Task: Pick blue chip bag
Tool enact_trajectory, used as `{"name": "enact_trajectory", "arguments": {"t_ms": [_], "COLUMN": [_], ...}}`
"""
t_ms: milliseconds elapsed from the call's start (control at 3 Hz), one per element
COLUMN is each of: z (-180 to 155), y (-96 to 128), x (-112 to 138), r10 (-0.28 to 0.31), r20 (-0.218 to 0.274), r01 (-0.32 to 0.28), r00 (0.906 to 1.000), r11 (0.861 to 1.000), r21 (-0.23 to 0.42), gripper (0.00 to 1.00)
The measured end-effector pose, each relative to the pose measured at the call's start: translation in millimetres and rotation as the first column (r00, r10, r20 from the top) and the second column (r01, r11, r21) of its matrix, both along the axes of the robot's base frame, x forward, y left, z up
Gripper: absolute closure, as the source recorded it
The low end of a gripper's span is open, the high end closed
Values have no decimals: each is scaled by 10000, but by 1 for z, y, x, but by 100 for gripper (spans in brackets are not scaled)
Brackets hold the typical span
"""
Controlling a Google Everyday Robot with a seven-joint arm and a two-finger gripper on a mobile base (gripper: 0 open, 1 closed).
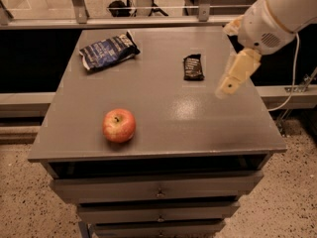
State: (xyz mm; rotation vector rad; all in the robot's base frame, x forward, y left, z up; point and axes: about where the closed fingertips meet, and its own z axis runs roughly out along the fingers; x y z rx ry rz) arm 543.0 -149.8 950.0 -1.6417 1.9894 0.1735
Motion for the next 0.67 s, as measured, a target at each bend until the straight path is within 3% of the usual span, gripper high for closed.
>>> {"name": "enact_trajectory", "arguments": {"t_ms": [333,667], "z": [-12,-14], "y": [44,82], "x": [60,105], "r10": [447,671], "r20": [343,621], "r01": [-494,-817], "r00": [9984,9958], "r11": [9872,9582], "r21": [1515,2743], "gripper": [0,0]}}
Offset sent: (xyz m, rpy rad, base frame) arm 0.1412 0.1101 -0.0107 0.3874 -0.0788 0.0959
